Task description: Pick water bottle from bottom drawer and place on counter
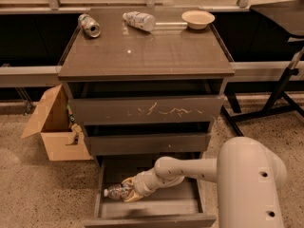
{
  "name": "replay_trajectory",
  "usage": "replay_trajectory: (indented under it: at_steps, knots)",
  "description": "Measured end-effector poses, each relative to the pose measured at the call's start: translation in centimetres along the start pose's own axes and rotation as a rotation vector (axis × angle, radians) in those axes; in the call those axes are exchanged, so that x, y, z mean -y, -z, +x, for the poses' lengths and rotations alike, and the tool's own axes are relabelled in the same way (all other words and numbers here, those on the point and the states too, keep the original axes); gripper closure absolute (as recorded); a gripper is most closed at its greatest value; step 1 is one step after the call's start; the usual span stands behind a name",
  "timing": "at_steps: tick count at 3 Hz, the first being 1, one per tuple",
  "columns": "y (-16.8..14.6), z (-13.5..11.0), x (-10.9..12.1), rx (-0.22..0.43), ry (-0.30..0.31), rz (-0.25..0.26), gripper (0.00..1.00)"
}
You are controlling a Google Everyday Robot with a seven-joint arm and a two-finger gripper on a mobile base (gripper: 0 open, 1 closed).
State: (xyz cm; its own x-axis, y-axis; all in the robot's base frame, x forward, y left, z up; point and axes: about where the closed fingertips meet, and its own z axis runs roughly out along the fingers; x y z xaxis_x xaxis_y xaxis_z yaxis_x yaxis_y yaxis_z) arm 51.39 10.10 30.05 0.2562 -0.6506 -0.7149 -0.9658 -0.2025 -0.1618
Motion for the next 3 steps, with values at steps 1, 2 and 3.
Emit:
replay_trajectory:
  at_steps: [1,2,3]
  knots:
    - [2.7,-1.9,-0.4,0.000,0.034,0.005,1.00]
    - [7.0,-5.5,-1.6,0.006,0.067,0.003,1.00]
    - [12.5,-9.3,-2.6,0.017,0.120,0.013,1.00]
